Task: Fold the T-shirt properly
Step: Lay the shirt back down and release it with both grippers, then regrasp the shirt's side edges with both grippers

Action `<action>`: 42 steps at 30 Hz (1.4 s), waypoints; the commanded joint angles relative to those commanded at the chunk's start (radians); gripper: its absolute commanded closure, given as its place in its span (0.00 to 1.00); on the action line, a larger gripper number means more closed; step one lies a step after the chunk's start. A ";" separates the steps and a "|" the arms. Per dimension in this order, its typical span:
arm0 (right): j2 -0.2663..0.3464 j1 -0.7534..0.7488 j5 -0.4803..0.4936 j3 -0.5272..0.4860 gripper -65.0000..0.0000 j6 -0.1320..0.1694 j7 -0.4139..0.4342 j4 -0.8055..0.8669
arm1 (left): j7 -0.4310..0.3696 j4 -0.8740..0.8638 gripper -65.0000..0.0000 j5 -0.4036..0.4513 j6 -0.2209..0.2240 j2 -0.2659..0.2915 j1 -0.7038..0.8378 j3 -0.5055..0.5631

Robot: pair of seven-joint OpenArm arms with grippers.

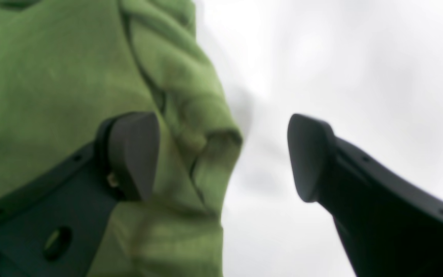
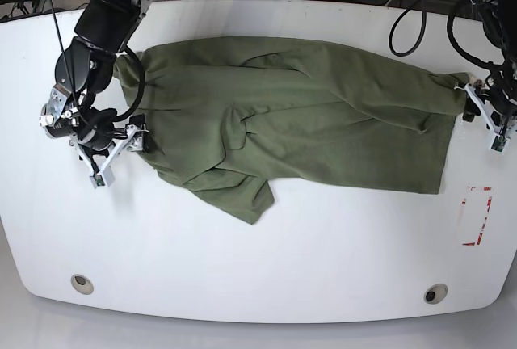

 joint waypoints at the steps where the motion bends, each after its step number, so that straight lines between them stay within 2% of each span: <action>1: 0.000 0.000 0.000 0.000 0.24 0.000 0.012 -0.008 | 0.000 -0.002 0.53 0.000 0.000 0.000 -0.002 -0.008; 4: 0.000 0.009 -0.002 -0.002 0.24 0.000 0.058 -0.044 | 0.000 -0.003 0.52 0.000 0.000 0.000 -0.005 -0.026; 11: -0.002 0.038 -0.037 0.002 0.24 0.000 0.084 -0.133 | -0.005 -0.003 0.53 0.000 0.000 0.000 -0.005 -0.028; 14: -0.002 0.041 -0.040 0.002 0.24 0.000 0.127 -0.172 | -0.006 -0.005 0.53 0.000 0.000 0.000 -0.012 -0.028; 16: -0.003 0.043 -0.040 0.000 0.29 0.000 0.150 -0.192 | -0.006 -0.005 0.52 0.002 0.000 0.000 -0.041 -0.028; 18: -0.005 0.051 -0.040 0.000 0.37 0.000 0.157 -0.203 | -0.006 -0.011 0.52 0.002 0.000 0.000 -0.055 -0.026; 22: -0.006 0.057 -0.040 0.000 0.61 0.000 0.160 -0.233 | -0.006 -0.071 0.52 0.005 0.000 0.000 -0.091 -0.025; 23: -0.005 0.061 -0.040 0.000 0.70 0.000 0.163 -0.249 | -0.006 -0.107 0.52 0.017 0.000 0.000 -0.118 -0.023; 26: -0.002 0.083 -0.040 0.000 0.89 0.000 0.163 -0.276 | -0.006 -0.199 0.52 0.066 0.000 0.000 -0.210 -0.011; 28: -0.002 0.084 -0.040 0.000 0.95 0.000 0.163 -0.281 | -0.006 -0.252 0.52 0.091 0.000 0.000 -0.253 0.011; 32: 0.000 0.084 -0.040 0.000 0.97 0.000 0.161 -0.279 | -0.028 -0.391 0.52 0.143 0.000 0.000 -0.344 0.043; 37: -0.003 0.086 -0.040 0.000 0.97 0.000 0.161 -0.279 | -0.092 -0.542 0.51 0.149 0.000 0.003 -0.411 0.071; 42: -0.005 0.084 -0.035 0.000 0.97 0.000 0.161 -0.279 | -0.132 -0.643 0.41 0.149 0.000 0.003 -0.451 0.115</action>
